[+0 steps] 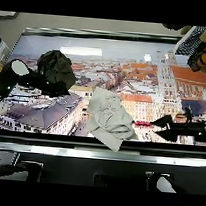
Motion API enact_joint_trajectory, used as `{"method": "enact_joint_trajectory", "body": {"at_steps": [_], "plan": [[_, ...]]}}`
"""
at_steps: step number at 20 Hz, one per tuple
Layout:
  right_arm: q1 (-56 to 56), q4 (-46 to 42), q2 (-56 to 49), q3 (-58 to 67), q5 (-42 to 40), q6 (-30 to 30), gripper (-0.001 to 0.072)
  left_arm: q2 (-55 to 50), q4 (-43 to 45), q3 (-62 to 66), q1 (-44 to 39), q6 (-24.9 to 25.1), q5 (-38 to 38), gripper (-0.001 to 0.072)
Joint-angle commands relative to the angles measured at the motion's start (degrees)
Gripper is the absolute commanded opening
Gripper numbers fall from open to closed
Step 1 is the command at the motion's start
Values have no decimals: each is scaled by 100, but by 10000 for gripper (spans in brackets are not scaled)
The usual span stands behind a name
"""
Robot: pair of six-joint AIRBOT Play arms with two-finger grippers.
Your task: Fold the clothes and pants, and hang the long-sleeved shirts on hangers.
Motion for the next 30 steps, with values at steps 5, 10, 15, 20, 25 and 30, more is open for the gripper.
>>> {"method": "enact_joint_trajectory", "body": {"at_steps": [5,10,15,20,25,30], "plan": [[-44,1014,0,-1722,-1303,-706,554,11,22,-15,24,-20,-20,321],[-44,1276,-28,-1729,-1366,-649,548,9,20,-11,24,-170,-17,322],[1117,1246,-107,-1727,-1639,-264,546,11,22,-11,26,-321,31,321],[1825,1145,-107,-1727,-2245,323,506,11,22,-11,33,-323,24,322],[1823,1137,-105,-1727,-2256,232,32,-7,35,-205,33,-321,809,580],[1823,1121,-105,-1720,-2260,188,32,-664,-1019,-837,-151,208,1543,520]]}}
